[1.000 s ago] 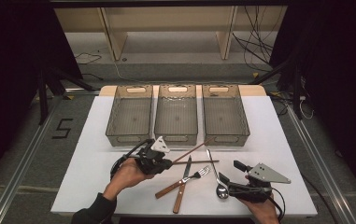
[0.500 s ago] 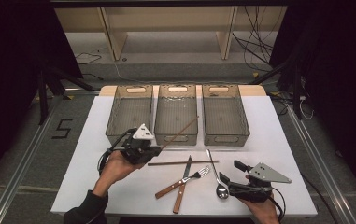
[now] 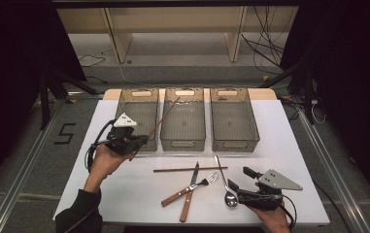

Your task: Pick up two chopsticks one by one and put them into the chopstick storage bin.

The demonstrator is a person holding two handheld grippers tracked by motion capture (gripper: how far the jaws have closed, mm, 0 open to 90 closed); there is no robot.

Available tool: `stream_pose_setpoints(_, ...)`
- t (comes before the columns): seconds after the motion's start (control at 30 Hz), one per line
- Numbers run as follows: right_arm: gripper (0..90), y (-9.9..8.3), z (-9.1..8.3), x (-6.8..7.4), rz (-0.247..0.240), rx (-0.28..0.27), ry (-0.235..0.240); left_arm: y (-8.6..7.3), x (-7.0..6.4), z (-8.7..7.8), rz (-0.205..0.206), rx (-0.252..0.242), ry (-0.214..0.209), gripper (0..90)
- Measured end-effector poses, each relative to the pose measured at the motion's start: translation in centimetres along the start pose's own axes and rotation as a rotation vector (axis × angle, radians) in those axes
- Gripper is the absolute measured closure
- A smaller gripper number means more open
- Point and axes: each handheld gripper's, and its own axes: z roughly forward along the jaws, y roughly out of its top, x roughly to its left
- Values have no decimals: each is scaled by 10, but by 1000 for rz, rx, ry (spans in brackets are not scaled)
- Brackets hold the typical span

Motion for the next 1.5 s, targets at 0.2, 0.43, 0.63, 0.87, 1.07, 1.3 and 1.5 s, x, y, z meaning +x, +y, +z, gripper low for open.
stream_pose_setpoints(0.2, 278, 0, 0, 0, 0, 2, 0, 7, 24, -1, -38, 0, 51, 847)
stream_pose_setpoints(0.43, 278, 0, 0, 0, -1, 1, 2, 14, 47, 6, -47, 14, 95, 847)
stream_pose_setpoints(0.63, 278, 0, 0, 0, 0, 2, 2, 19, 64, 13, -62, 22, 137, 847)
stream_pose_setpoints(0.87, 278, 0, 1, 0, -1, 2, 3, 20, 80, 23, -73, 46, 164, 847)
stream_pose_setpoints(1.07, 278, 0, 1, 0, 0, 2, 3, 20, 88, 31, -83, 54, 180, 847)
stream_pose_setpoints(1.3, 278, -1, 1, 0, 1, 3, 5, 20, 95, 39, -92, 66, 196, 847)
stream_pose_setpoints(1.5, 278, -1, 1, 0, 1, 3, 5, 16, 101, 47, -103, 81, 209, 847)
